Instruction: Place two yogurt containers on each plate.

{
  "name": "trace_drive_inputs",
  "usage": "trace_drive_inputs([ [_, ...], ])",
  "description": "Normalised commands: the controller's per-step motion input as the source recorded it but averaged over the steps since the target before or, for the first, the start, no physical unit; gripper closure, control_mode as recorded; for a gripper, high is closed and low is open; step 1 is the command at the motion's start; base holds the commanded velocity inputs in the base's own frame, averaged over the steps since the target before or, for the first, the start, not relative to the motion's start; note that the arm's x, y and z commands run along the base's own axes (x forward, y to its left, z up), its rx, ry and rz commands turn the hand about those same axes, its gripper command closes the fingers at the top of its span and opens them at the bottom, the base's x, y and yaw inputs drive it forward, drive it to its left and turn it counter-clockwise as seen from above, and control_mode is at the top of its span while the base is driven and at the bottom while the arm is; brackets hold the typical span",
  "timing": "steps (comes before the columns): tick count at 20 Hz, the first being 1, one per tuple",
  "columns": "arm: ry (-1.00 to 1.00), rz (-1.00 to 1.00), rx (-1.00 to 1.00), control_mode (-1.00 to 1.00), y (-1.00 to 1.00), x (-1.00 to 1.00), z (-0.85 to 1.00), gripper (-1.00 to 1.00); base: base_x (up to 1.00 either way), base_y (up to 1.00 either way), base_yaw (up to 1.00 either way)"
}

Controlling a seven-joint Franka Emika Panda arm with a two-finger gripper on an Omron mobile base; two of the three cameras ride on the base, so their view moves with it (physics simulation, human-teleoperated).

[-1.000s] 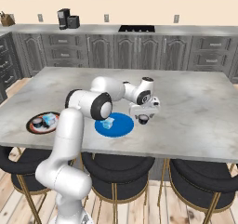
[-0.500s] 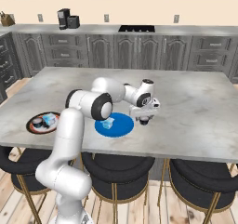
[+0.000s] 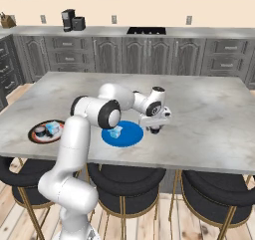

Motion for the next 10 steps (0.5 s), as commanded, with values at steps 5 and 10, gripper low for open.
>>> trace_drive_inputs([
  [5, 0.0, 0.0, 0.0, -1.0, -0.02, -0.15, 0.0, 1.0, 0.0, 0.0, 0.0],
  [10, 0.0, -0.11, 0.07, -1.0, 0.02, -0.49, 0.22, 1.0, 0.0, 0.0, 0.0],
])
